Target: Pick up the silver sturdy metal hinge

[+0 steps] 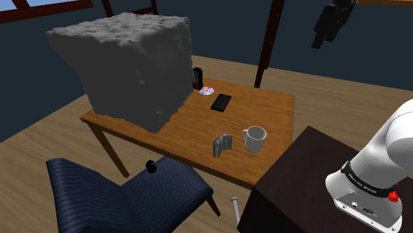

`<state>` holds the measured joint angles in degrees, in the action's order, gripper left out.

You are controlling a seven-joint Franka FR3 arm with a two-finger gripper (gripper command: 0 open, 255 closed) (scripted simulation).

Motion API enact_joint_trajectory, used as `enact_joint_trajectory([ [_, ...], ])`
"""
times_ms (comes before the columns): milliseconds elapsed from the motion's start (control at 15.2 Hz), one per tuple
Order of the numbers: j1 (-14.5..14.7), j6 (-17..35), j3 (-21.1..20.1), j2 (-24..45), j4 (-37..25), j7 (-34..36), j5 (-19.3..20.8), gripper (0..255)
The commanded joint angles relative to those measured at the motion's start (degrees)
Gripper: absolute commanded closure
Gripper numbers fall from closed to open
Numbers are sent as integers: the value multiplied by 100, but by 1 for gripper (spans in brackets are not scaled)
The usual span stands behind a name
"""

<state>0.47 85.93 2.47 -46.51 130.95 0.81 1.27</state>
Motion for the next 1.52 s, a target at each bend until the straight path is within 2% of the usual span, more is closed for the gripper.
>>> enact_joint_trajectory([
  [0,0,0,0,0,0,0,0,0],
  [726,351,1901,-587,1049,958,404,-357,0],
  [1452,641,3778,-1188,2938,1043,830,-481,0],
])
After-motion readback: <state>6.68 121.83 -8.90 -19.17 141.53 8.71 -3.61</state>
